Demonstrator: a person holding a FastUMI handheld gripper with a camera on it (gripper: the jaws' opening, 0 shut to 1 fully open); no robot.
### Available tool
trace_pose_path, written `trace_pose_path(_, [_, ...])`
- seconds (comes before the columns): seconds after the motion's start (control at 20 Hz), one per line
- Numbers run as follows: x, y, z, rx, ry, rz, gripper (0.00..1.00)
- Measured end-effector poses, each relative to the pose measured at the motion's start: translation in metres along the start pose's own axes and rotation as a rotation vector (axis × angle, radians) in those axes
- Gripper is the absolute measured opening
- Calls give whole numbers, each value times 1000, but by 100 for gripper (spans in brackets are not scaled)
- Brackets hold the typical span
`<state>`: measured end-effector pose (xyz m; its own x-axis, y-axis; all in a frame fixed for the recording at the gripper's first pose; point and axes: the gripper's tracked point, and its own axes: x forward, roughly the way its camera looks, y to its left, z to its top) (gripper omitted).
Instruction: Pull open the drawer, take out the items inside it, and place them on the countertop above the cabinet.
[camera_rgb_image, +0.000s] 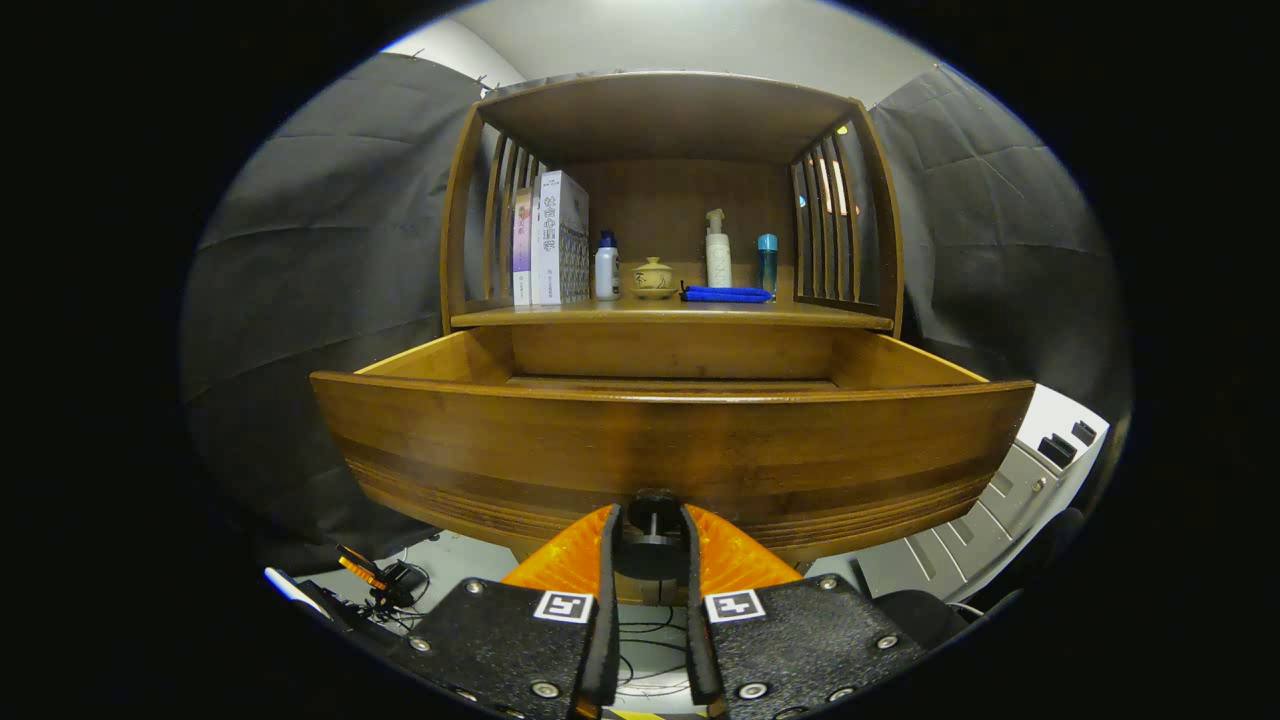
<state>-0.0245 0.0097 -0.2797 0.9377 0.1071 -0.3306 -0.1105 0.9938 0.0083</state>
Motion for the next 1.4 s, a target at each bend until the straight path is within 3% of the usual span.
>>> trace_pose_path(0.15, [-7, 4, 0, -31, 15, 15, 38])
trace_pose_path(0.3, [-27, 8, 38, -9, -96, 50, 67])
trace_pose_path(0.45, [-41, 7, 71, 16, -124, 72, 96])
trace_pose_path(0.6, [-39, 0, 109, 4, -110, 53, 96])
trace_pose_path(0.95, [7, -7, 155, 26, 102, -8, 97])
trace_pose_path(1.4, [96, -5, 117, 59, 450, -73, 97])
